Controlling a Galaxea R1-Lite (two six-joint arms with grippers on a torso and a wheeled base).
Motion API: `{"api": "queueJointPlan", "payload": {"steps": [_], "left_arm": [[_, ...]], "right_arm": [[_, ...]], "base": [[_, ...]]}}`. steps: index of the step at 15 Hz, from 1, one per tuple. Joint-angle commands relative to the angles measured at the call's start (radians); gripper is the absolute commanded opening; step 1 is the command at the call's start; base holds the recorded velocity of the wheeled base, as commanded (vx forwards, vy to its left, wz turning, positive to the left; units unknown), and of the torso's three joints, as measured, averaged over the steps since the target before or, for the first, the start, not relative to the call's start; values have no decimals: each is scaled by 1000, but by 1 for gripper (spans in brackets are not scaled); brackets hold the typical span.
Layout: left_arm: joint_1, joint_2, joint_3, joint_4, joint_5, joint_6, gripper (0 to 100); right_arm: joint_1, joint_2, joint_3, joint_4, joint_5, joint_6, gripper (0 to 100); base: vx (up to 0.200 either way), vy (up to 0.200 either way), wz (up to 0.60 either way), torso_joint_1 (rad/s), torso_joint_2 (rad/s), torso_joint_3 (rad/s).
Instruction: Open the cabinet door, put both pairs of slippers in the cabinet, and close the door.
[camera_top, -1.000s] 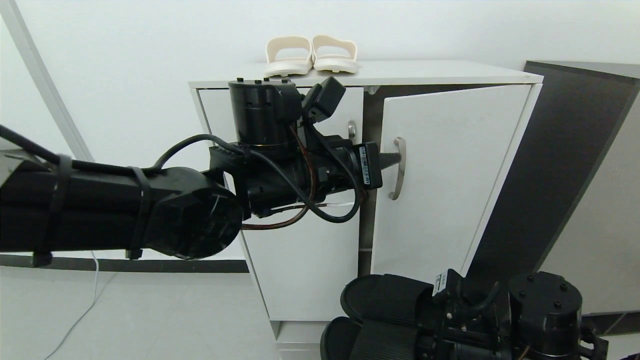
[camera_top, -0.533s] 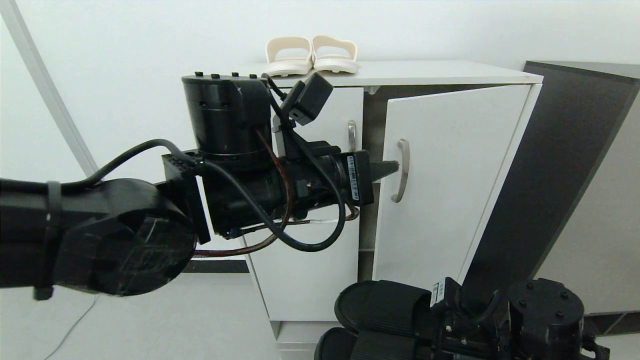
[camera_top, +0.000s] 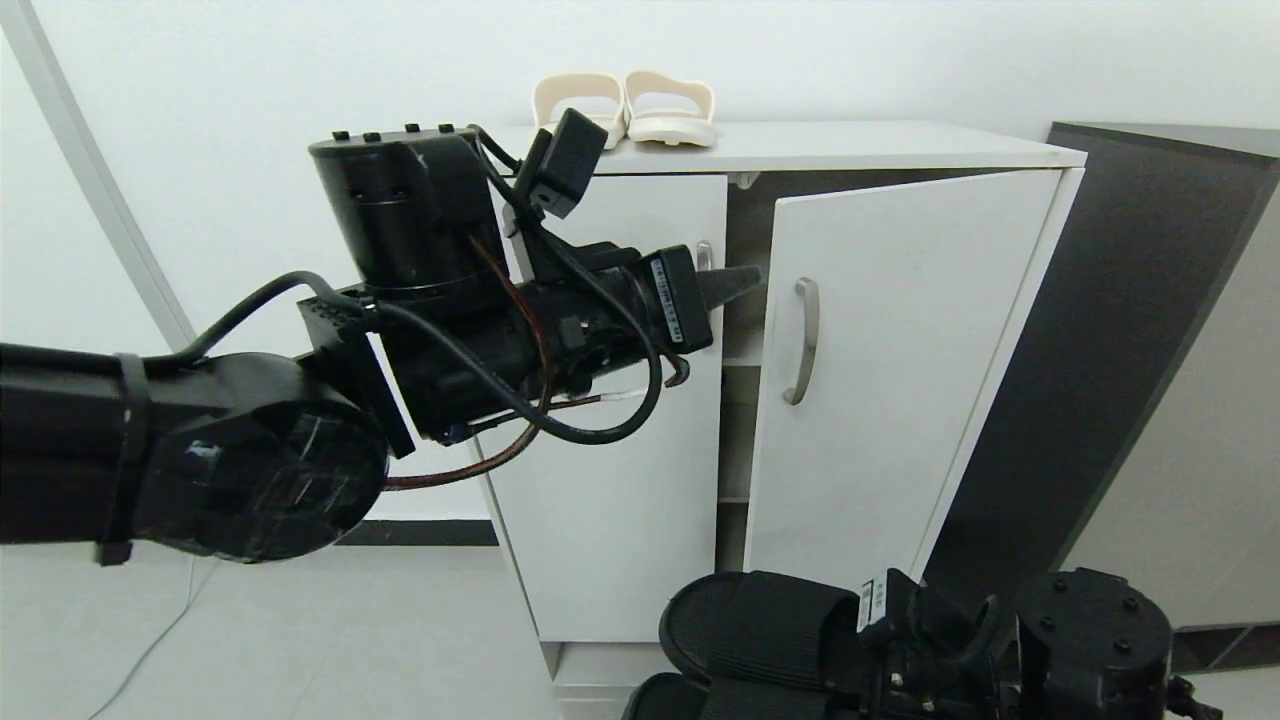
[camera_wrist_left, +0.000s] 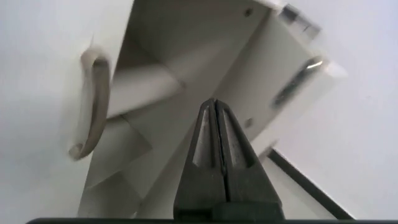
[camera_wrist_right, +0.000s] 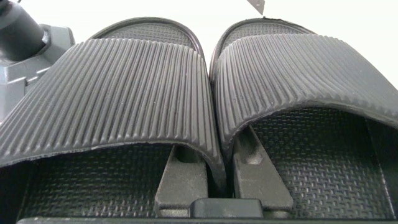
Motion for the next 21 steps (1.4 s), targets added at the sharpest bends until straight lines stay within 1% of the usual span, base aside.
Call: {"api": "queueJointPlan", "payload": {"steps": [1, 2, 4, 7, 9, 10, 11, 12, 16, 19, 20, 21], "left_arm": [[36, 116, -98, 0, -2, -6, 0], [42, 134, -118, 0, -2, -6, 0], [57, 198, -196, 4, 6, -4, 0], [68, 200, -221, 59, 7, -4, 0], [70, 214, -244, 62, 6, -4, 0], [70, 231, -271, 64, 0, -9, 0], [70, 252, -290, 64, 0, -21, 0], [70, 271, -305, 62, 0, -21, 0], [68, 295, -322, 59, -2, -21, 0], [67, 310, -328, 50, -2, -21, 0], [59, 312, -325, 50, -2, -20, 0], [39, 314, -319, 49, 0, -17, 0]], "right_arm": [[15, 6, 1, 1, -1, -2, 0], [19, 8, 1, 1, -1, -2, 0], [20, 11, 1, 0, -2, -2, 0], [25, 19, 1, 1, -2, -2, 0], [31, 23, 1, 1, -2, -2, 0], [37, 26, 1, 0, -2, -2, 0], [43, 26, 3, 1, -2, -2, 0], [51, 26, 4, 1, -2, -2, 0], [71, 26, 13, 4, -2, -2, 0], [84, 36, 18, 4, -2, -2, 0], [88, 39, 20, 4, -1, -2, 0], [95, 40, 21, 4, -1, -2, 0]], "base": [[0, 0, 0, 0, 0, 0], [0, 0, 0, 0, 0, 0], [0, 0, 0, 0, 0, 0], [0, 0, 0, 0, 0, 0], [0, 0, 0, 0, 0, 0], [0, 0, 0, 0, 0, 0], [0, 0, 0, 0, 0, 0], [0, 0, 0, 0, 0, 0], [0, 0, 0, 0, 0, 0], [-200, 0, 0, 5, 1, -1], [-200, 0, 0, -7, -2, -2], [-200, 0, 0, 7, 2, 12]]}}
